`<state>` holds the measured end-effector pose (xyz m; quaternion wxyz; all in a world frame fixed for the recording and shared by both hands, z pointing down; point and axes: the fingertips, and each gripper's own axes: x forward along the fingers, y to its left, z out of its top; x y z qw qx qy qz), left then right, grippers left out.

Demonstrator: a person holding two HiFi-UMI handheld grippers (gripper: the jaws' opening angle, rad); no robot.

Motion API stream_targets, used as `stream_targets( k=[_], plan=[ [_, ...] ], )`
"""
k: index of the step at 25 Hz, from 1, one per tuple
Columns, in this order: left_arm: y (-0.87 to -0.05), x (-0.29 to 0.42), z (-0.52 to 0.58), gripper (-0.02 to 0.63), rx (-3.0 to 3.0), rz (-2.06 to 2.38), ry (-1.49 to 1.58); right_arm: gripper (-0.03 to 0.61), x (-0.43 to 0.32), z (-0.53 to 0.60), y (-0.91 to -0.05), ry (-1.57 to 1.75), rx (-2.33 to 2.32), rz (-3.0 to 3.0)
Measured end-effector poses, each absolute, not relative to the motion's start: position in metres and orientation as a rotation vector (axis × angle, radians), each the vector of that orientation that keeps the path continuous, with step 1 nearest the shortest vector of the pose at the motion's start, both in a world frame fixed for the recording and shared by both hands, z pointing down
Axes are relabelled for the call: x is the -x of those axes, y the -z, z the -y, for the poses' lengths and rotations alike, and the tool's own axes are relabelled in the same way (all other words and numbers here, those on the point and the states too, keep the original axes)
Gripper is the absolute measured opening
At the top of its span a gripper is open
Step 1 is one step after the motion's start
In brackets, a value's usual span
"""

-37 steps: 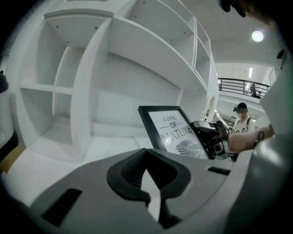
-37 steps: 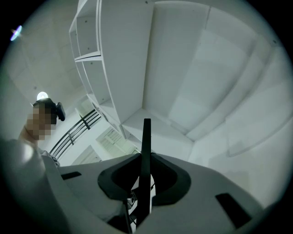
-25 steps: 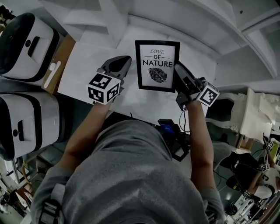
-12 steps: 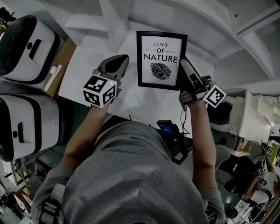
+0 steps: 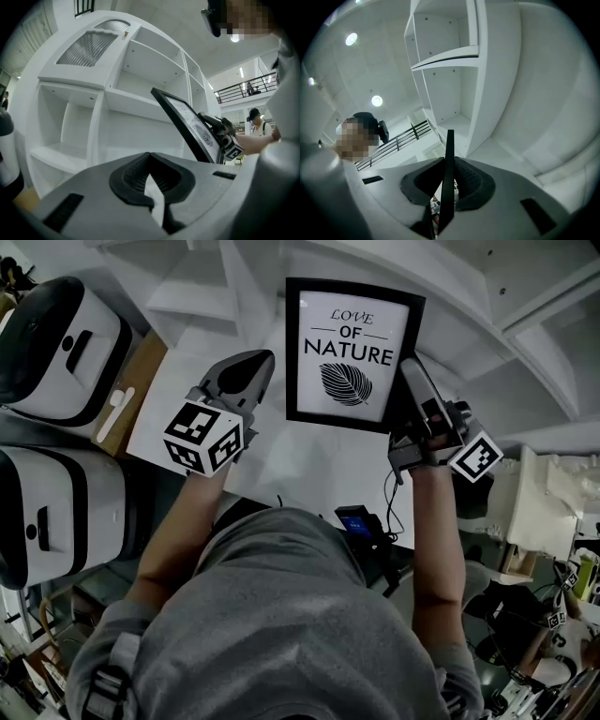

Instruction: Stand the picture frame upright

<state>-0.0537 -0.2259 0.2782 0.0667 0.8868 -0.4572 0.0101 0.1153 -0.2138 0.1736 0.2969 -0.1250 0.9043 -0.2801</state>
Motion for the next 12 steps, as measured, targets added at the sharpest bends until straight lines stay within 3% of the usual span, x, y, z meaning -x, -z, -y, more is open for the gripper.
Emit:
stream_targets(
  k=[12],
  plan=[
    [-0.283, 0.049, 0.230, 0.006, -2.684, 1.423, 0.176, 0.081, -0.115, 0.212, -0.174, 0.631, 0.315, -2.447]
  ],
)
